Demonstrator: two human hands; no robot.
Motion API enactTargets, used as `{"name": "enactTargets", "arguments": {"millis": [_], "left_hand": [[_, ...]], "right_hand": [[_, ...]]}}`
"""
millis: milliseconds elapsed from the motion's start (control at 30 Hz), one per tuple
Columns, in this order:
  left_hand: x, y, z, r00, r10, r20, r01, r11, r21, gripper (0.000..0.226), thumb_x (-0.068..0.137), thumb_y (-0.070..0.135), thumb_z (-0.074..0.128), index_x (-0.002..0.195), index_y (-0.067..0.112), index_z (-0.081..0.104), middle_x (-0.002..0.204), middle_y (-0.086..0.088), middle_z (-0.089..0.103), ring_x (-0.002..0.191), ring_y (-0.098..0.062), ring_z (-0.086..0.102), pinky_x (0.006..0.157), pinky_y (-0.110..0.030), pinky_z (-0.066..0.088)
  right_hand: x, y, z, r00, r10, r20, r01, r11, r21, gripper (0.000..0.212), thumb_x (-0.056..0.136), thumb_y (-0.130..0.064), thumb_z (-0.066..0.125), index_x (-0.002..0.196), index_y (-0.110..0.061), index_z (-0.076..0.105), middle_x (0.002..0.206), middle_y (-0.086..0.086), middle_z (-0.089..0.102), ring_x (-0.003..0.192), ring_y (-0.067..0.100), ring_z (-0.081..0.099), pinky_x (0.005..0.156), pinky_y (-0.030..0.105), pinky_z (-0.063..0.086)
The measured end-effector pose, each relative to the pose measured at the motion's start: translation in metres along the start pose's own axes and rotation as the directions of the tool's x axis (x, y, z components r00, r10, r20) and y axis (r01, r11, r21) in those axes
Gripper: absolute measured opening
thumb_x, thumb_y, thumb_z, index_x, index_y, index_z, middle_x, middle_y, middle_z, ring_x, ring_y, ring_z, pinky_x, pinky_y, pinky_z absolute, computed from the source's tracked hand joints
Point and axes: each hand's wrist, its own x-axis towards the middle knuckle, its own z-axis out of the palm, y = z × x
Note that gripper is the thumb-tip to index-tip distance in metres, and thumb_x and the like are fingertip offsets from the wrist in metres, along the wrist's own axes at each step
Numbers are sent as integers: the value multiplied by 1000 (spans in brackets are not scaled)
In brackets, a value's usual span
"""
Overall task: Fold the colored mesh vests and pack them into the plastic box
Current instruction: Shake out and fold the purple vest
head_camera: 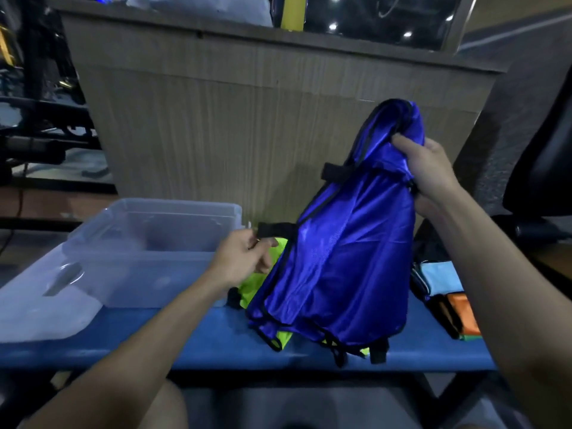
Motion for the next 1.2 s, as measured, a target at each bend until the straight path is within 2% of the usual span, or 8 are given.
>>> {"name": "enactTargets", "arguments": {"millis": [167,367,600,700,800,867,1000,1200], "left_hand": [[-6,-8,-2,970,-79,229,78,997,14,6,101,15,61,96,12,62,78,-3,66,65,-15,64,66,-28,52],[-30,-66,36,954,-51,294,5,988,154,39,77,31,90,104,24,62,103,0,66,79,-12,63,71,-19,50],[-43,-96,86,968,-170,184,99,935,341,73,55,75,72,112,31,62,99,15,62,72,-2,56,79,-28,55],[-39,-100,99,986,-143,90,86,881,465,53,69,67,71,108,32,64,88,19,61,76,-5,59,78,-28,54],[-34,-110,102,990,-134,36,109,912,395,15,85,37,76,81,26,65,62,18,55,65,-8,58,69,-28,51],[-29,-112,97,986,-162,38,146,953,264,29,89,22,75,65,17,58,54,15,50,56,-7,45,61,-28,39],[-15,-74,59,968,-223,118,240,957,-163,14,94,7,69,80,10,67,74,-5,62,72,-16,51,60,-24,37],[1,37,-5,971,45,237,-20,994,-105,7,92,4,71,92,10,67,82,1,70,74,-9,60,68,-17,48]], "right_hand": [[10,32,-15,963,257,-76,-255,966,43,47,89,-23,73,129,1,64,109,17,76,92,30,75,79,49,63],[10,43,1,961,271,-64,-275,958,-79,35,92,-22,71,119,0,67,103,19,76,86,33,74,78,53,62],[12,51,8,950,311,-8,-310,944,-109,26,96,-22,68,114,-4,67,91,15,74,73,27,74,62,39,62],[13,53,6,945,326,-17,-326,941,-91,35,95,-23,68,121,0,66,107,19,75,92,35,75,70,46,64],[17,54,-4,941,337,-23,-338,940,-56,36,95,-24,68,122,0,66,111,22,74,100,38,73,78,52,63],[21,59,-11,938,342,-60,-345,938,-42,36,96,-23,67,123,0,66,111,21,74,100,37,73,79,52,62],[27,87,-25,954,280,-108,-296,936,-189,34,96,-17,68,125,2,64,97,16,75,79,24,75,70,37,64],[10,112,-19,943,278,184,54,419,-906,78,83,-52,75,148,-21,45,148,10,48,138,28,44,115,41,38]]}}
